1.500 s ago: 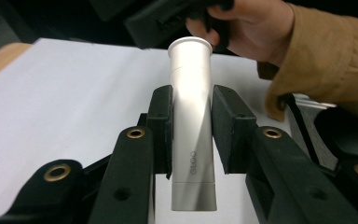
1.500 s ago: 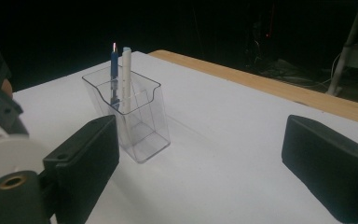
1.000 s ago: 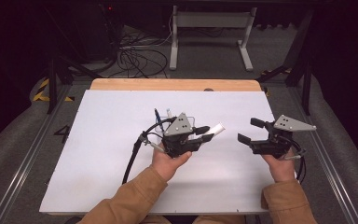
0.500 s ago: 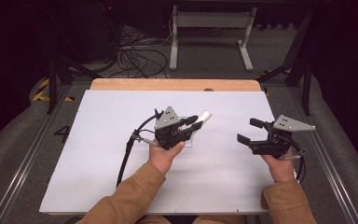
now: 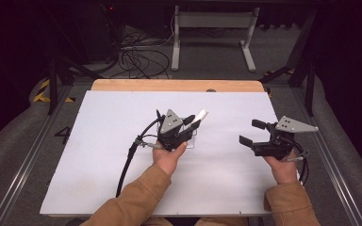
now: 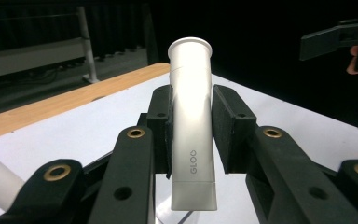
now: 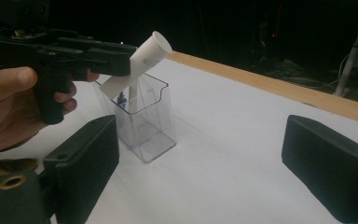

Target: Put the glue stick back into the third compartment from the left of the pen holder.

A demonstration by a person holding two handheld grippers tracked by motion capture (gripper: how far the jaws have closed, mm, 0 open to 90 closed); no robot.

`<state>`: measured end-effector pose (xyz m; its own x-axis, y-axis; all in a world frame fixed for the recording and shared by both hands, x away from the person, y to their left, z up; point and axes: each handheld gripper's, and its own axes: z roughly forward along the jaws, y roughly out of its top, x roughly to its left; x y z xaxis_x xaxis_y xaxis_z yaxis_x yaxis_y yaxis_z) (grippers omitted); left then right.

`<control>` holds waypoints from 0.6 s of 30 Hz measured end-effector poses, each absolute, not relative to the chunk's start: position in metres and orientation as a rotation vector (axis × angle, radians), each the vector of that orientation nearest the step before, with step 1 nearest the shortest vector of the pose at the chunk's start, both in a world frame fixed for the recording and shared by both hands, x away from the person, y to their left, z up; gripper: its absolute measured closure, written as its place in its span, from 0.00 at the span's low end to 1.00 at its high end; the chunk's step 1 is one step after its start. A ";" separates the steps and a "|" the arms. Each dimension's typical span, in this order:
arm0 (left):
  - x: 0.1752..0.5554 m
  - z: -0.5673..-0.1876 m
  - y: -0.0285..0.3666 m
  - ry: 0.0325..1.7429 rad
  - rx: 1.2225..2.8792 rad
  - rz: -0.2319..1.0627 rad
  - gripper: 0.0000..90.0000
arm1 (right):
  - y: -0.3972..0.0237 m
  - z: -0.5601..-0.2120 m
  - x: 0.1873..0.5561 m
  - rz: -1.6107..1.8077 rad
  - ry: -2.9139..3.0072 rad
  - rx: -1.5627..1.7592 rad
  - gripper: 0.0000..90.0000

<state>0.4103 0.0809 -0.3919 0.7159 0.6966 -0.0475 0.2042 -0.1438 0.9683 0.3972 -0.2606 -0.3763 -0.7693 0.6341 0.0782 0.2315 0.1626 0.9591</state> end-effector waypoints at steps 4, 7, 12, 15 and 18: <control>0.414 -0.395 0.081 0.778 1.686 0.502 0.78 | -0.260 -0.376 0.397 1.638 2.107 0.824 0.13; 0.414 -0.397 0.082 0.795 1.671 0.501 0.78 | -0.260 -0.376 0.397 1.641 2.109 0.823 0.13; 0.415 -0.399 0.083 0.825 1.657 0.513 0.78 | -0.259 -0.376 0.397 1.649 2.112 0.815 0.13; 0.415 -0.400 0.082 0.843 1.651 0.533 0.78 | -0.258 -0.376 0.397 1.647 2.116 0.813 0.13; 0.415 -0.401 0.081 0.845 1.661 0.554 0.78 | -0.258 -0.376 0.397 1.648 2.119 0.810 0.13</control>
